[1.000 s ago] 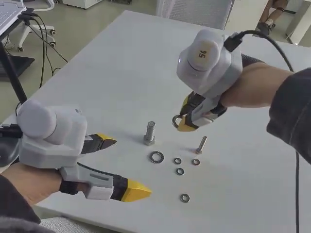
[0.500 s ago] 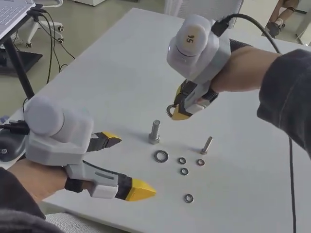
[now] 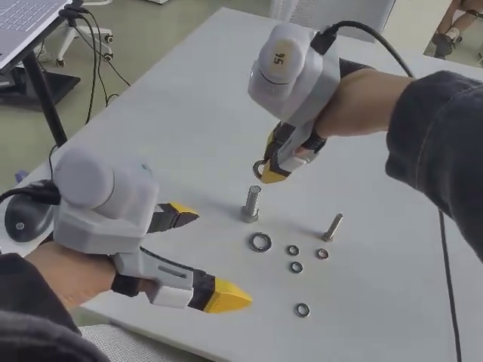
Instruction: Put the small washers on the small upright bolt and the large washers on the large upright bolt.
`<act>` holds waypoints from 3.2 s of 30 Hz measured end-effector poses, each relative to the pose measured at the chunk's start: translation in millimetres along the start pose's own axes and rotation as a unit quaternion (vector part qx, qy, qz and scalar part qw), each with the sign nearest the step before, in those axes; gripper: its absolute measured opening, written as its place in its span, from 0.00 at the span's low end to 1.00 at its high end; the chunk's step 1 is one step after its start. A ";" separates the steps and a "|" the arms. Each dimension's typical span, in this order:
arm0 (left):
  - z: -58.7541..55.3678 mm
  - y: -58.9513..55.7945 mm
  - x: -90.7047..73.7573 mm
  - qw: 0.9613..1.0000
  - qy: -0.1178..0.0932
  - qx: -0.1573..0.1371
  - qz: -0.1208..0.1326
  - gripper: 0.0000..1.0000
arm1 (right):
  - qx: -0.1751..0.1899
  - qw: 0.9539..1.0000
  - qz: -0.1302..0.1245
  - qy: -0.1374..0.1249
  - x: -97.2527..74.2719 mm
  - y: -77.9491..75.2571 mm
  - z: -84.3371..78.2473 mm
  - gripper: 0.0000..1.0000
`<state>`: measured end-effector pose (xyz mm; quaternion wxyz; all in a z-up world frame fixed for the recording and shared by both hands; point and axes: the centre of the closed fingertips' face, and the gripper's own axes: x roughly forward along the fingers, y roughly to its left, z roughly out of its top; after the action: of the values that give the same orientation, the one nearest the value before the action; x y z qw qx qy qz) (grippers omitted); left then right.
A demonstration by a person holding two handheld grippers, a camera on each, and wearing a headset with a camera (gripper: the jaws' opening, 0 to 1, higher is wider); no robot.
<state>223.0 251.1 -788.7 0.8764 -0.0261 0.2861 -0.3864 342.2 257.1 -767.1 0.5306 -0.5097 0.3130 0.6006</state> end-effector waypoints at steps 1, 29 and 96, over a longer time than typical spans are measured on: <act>0.5 0.1 0.6 1.000 -0.001 0.002 0.001 0.93 | 0.001 1.000 0.003 0.001 2.4 -0.1 -0.2 0.23; 0.0 4.4 3.1 1.000 -0.002 -0.010 0.000 0.93 | 0.004 0.999 0.040 0.025 42.7 -0.3 -10.1 0.23; -5.5 5.6 6.1 1.000 0.005 -0.024 0.000 0.91 | 0.030 0.996 0.075 0.028 96.3 5.5 -30.7 0.24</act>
<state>227.1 251.7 -797.7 0.8741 -0.0448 0.2998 -0.3795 353.5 258.3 -867.6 0.4901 -0.4851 0.3827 0.6148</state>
